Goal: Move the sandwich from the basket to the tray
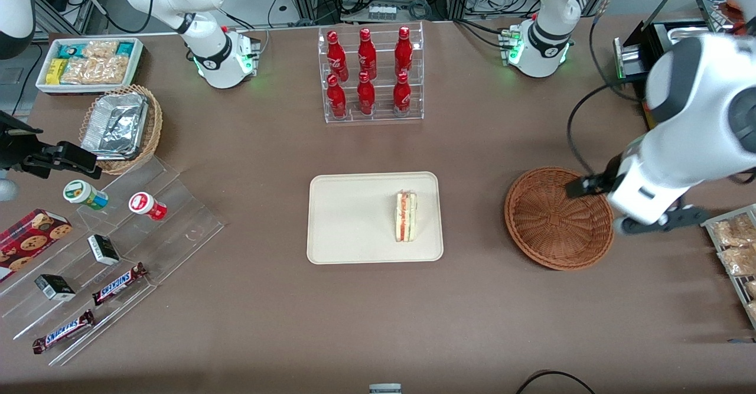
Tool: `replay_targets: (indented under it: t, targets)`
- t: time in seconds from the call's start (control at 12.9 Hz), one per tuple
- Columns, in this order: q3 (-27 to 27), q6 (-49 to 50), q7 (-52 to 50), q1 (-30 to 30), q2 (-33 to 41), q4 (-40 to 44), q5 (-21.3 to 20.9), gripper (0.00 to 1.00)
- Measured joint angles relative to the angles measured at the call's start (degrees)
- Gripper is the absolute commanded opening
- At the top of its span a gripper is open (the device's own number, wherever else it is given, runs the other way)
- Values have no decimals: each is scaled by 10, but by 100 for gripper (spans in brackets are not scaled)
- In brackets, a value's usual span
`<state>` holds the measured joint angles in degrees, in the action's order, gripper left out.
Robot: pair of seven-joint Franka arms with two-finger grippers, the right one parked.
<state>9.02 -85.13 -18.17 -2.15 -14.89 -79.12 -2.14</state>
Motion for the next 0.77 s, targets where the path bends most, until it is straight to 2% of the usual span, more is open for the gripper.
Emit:
replay_targets:
  t: [0.31,0.77]
  targets:
    - [18,63,50,41,58,0,0,100]
    - [20,137,61,45,129,-5,-2,100]
